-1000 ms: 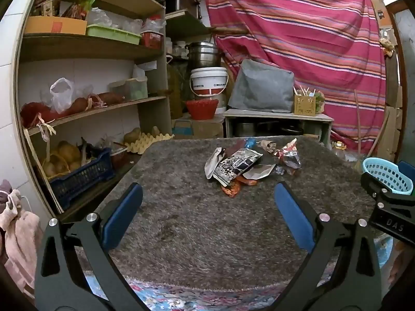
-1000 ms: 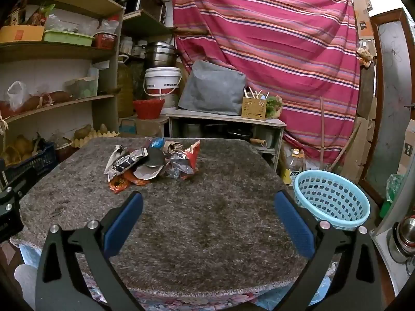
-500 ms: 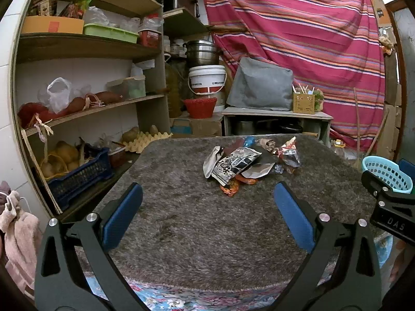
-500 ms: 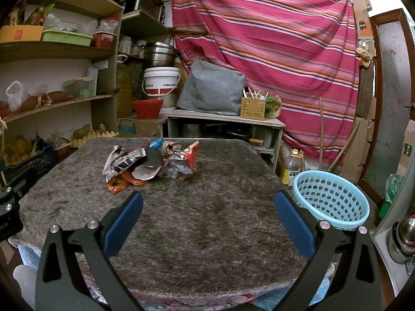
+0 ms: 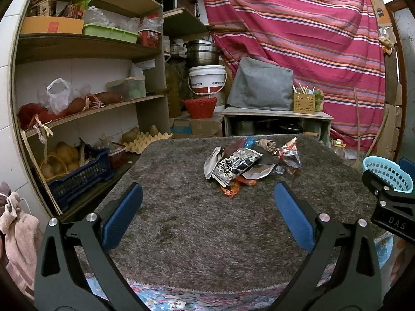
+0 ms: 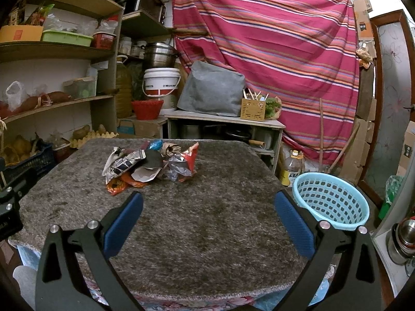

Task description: Collect trash

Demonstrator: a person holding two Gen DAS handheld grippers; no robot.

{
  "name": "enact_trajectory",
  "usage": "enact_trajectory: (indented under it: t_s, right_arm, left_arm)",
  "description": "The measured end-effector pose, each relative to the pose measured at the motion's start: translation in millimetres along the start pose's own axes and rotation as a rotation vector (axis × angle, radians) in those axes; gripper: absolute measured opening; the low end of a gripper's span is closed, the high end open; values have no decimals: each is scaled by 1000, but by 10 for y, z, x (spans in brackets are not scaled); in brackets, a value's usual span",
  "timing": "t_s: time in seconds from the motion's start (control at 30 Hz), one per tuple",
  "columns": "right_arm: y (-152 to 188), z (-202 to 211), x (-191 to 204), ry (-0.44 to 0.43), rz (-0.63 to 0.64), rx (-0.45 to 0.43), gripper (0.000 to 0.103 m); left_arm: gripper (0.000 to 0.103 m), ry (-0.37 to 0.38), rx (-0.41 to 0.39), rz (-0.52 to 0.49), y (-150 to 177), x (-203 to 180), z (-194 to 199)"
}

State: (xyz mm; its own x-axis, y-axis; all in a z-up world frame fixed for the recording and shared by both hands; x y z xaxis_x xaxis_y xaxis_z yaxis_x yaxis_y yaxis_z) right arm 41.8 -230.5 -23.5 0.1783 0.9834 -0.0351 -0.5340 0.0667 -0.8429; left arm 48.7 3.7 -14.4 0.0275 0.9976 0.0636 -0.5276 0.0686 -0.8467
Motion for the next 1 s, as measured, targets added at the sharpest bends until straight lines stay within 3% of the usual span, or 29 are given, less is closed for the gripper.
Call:
enact_trajectory:
  t_s: [1.0]
  right_arm:
    - [18, 21, 6, 11, -2, -6, 99]
  left_arm:
    - [98, 2, 5, 3, 25, -43, -17]
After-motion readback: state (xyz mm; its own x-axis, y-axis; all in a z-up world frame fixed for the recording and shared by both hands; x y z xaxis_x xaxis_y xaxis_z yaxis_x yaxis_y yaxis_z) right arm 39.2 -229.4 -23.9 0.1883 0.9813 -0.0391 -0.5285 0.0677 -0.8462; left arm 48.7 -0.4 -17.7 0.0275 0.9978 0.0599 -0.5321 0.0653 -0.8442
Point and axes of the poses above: each gripper's, at about its wrist camera, not at the fingertips, and z roughly against the way its jaws point, x to its left, y to its underside, the point moved 4 cm from there along -z, roughly the way its jaws point, and after that the axes turned 13 degrees about x, right-handed, at the moved point
